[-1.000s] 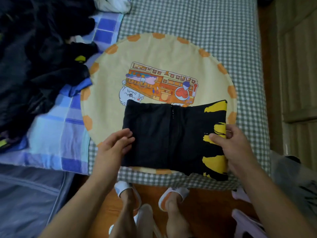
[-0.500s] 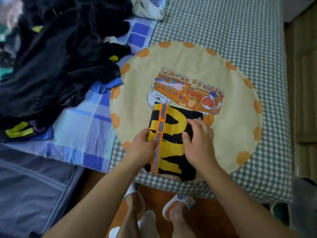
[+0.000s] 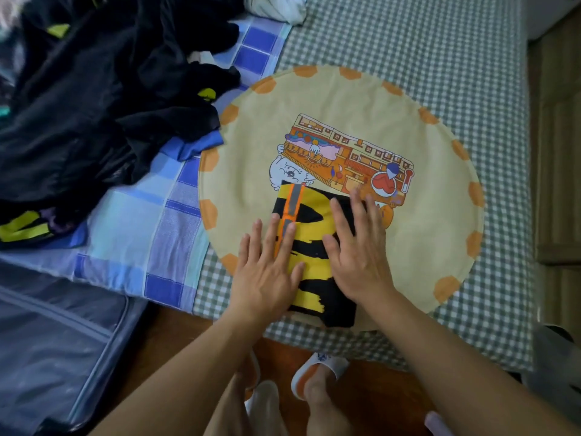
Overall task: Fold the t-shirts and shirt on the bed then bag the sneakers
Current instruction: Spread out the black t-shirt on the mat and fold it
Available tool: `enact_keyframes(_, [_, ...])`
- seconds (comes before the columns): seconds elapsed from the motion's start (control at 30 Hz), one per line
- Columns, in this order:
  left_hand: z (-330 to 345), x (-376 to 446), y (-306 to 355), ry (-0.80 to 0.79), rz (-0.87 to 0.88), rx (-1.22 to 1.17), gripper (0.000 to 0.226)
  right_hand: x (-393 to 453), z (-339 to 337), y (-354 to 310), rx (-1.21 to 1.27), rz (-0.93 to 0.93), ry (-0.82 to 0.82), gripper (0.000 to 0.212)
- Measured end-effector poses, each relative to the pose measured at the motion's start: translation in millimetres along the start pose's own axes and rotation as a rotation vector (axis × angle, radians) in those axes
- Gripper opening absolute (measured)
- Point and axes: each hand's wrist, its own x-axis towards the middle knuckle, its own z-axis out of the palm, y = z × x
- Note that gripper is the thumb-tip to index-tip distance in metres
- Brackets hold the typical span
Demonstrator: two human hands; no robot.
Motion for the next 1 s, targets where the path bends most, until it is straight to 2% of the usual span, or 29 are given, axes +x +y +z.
enact_keyframes(0.1, [11.1, 8.0, -2.0, -0.088, -0.065, 0.033, 0.072, 7.1, 19.0, 28.7, -0.112, 0.002, -0.263, 0.069])
enact_keyframes(0.13, [9.9, 7.4, 5.1, -0.091, -0.072, 0.033, 0.072, 12.0, 21.0, 37.8, -0.1, 0.004, -0.287, 0.07])
enact_keyframes(0.2, [-2.7, -1.9, 13.4, -0.043, -0.184, -0.097, 0.074, 27.9, 15.7, 39.3, -0.076, -0.005, -0.232, 0.07])
enact_keyframes(0.27, [-14.9, -21.6, 20.8, 0.03, -0.468, -0.343, 0.076, 46.5, 5.1, 36.7, 0.01, -0.025, -0.215, 0.071])
enact_keyframes(0.33, [-21.9, -34.1, 32.5, -0.037, -0.826, -0.742, 0.066, 62.9, -2.5, 41.9, 0.058, -0.088, -0.286, 0.074])
enact_keyframes(0.37, [-25.9, -36.6, 37.1, -0.105, -0.944, -0.97, 0.055, 68.4, -4.0, 43.6, 0.054, -0.106, -0.318, 0.075])
enact_keyframes(0.4, [-30.7, -35.8, 39.7, -0.148, -0.989, -1.111, 0.043, 71.6, -6.3, 44.4, 0.063, -0.094, -0.348, 0.075])
enact_keyframes(0.47, [-41.5, -24.0, 32.8, -0.058, -0.941, -1.088, 0.029, 69.4, -15.7, 47.6, 0.179, 0.032, -0.38, 0.069])
enact_keyframes(0.53, [-57.7, -0.3, 17.1, 0.19, -0.883, -0.902, 0.021, 51.6, -22.9, 56.2, 0.343, 0.228, -0.337, 0.059])
enact_keyframes(0.63, [-76.8, 31.6, 7.0, 0.332, -0.787, -0.545, 0.028, 7.3, -30.2, 68.5, 0.43, 0.405, -0.344, 0.055])
enact_keyframes(0.67, [-74.6, 36.7, 14.7, 0.367, -0.711, -0.43, 0.035, -6.0, -31.6, 71.5, 0.363, 0.4, -0.298, 0.059])
enact_keyframes(0.73, [-63.9, 38.1, 48.1, 0.429, -0.456, -0.246, 0.043, -17.4, -34.2, 72.5, 0.204, 0.295, -0.008, 0.062])
enact_keyframes(0.77, [-49.7, 35.9, 66.1, 0.408, -0.328, -0.154, 0.046, -15.6, -35.6, 69.8, 0.171, 0.189, 0.141, 0.061])
enact_keyframes(0.8, [-31.2, 32.6, 79.9, 0.335, -0.251, -0.077, 0.052, -10.7, -32.6, 66.5, 0.157, 0.071, 0.222, 0.06])
enact_keyframes(0.83, [-14.2, 29.7, 88.8, 0.228, -0.249, -0.028, 0.058, -4.4, -25.5, 64.9, 0.13, -0.028, 0.213, 0.06])
enact_keyframes(0.87, [0.6, 28.6, 91.9, 0.127, -0.295, -0.006, 0.063, 3.3, -16.1, 66.1, 0.092, -0.087, 0.124, 0.061])
enact_keyframes(0.97, [22.3, 35.4, 85.7, -0.029, -0.37, -0.025, 0.065, 24.0, 13.3, 83.4, 0.022, -0.043, -0.237, 0.068])
enact_keyframes(1.0, [21.2, 38.9, 84.2, -0.036, -0.363, -0.056, 0.066, 28.2, 19.4, 91.0, 0.025, -0.01, -0.289, 0.069])
